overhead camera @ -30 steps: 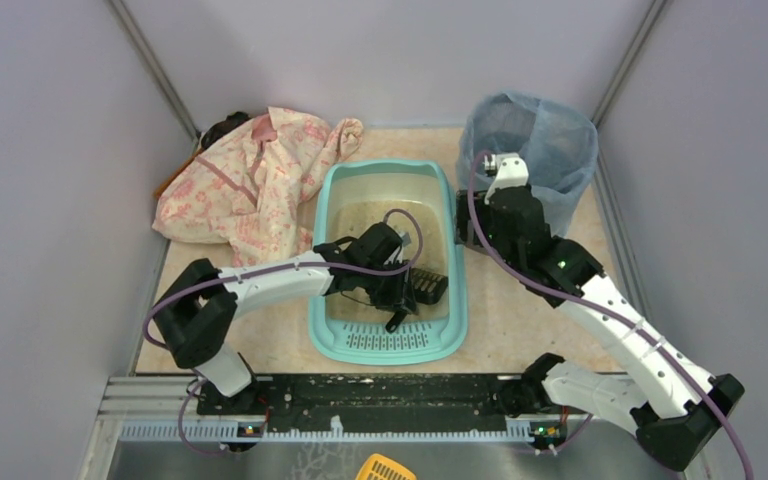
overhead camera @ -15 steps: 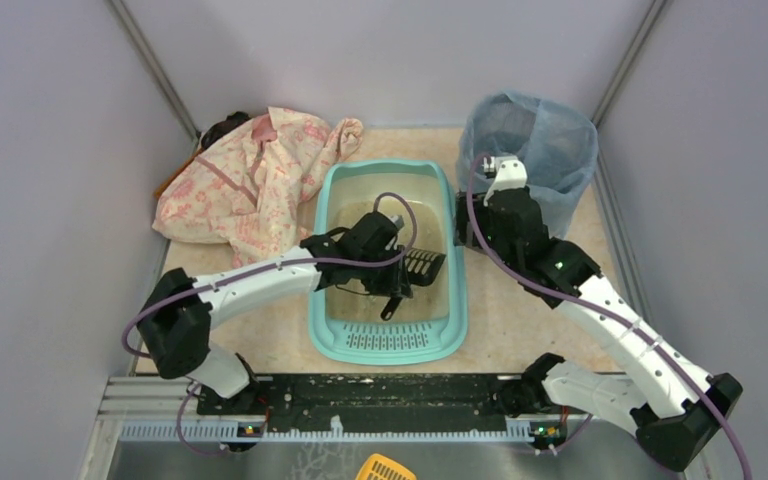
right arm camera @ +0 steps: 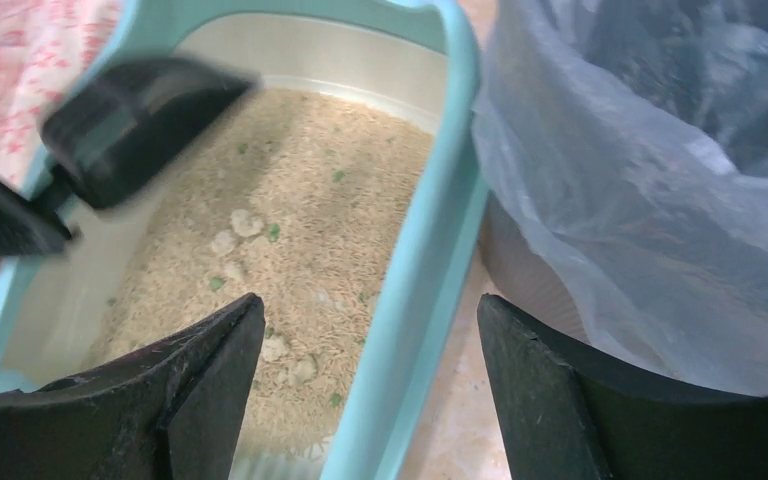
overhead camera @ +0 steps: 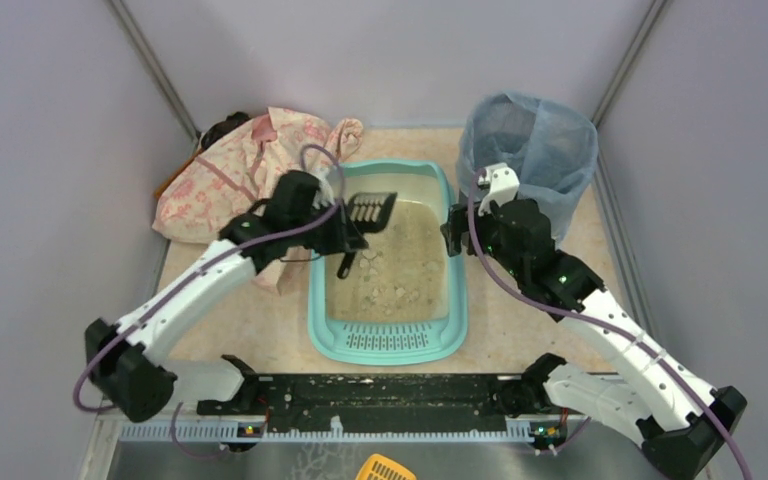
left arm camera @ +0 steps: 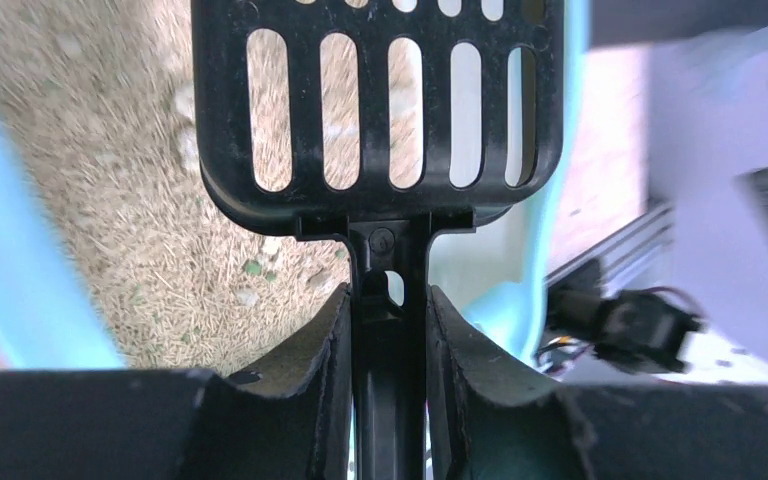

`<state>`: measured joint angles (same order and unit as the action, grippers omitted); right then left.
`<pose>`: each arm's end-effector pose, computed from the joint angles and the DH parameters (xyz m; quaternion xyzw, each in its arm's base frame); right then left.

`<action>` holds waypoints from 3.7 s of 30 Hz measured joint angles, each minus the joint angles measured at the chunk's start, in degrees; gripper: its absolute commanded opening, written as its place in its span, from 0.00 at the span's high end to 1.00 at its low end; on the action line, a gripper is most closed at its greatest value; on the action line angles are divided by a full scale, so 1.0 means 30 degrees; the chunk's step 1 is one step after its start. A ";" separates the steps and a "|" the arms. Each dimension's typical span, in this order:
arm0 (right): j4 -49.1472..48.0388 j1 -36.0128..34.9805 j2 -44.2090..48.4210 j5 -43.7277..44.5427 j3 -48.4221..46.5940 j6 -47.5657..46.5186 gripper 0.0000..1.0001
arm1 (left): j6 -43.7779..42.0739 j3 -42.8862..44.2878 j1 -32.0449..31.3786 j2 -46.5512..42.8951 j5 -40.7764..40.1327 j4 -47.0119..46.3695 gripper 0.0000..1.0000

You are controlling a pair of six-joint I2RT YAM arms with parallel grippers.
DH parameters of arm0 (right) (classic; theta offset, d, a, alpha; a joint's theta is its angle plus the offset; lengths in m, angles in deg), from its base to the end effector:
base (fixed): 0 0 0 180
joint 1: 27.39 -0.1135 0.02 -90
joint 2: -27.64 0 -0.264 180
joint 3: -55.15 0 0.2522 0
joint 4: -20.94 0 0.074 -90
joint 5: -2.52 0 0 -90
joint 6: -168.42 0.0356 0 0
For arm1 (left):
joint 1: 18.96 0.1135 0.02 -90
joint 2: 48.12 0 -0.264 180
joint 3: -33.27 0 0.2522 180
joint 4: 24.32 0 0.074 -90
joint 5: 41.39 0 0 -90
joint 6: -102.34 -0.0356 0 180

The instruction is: Clean the litter box

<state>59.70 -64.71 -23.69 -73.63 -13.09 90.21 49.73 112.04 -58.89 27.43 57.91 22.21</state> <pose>0.1619 0.1127 0.3526 -0.1158 0.8169 0.1403 0.5474 0.2151 -0.1876 0.3085 0.0524 0.9142 -0.3049 0.2619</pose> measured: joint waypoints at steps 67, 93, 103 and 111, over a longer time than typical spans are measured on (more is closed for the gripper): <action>-0.2106 0.0168 -0.2754 -2.0473 -0.4670 -0.9551 1.00 | 1.6517 -0.9901 0.3767 -0.7825 1.9394 -2.1952 0.39; -0.5421 0.1005 -0.5523 -1.6028 -0.5595 0.2790 1.00 | -0.1858 -0.9296 0.3730 -2.1908 -0.2601 -0.4211 0.01; -0.9224 0.0998 -0.5421 -1.6145 -0.3541 0.7308 1.00 | -0.1763 -1.0622 0.3730 -2.0677 -0.1362 -1.0564 0.02; -0.9646 0.0998 -0.5246 -1.6254 -0.3075 0.7796 1.00 | -0.1107 -1.0448 0.3730 -1.8986 0.1668 -1.4695 0.09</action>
<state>30.76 -61.72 -39.43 -122.39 -22.32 113.60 46.41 80.70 -47.69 -29.53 62.91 -21.87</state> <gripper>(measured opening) 0.014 0.940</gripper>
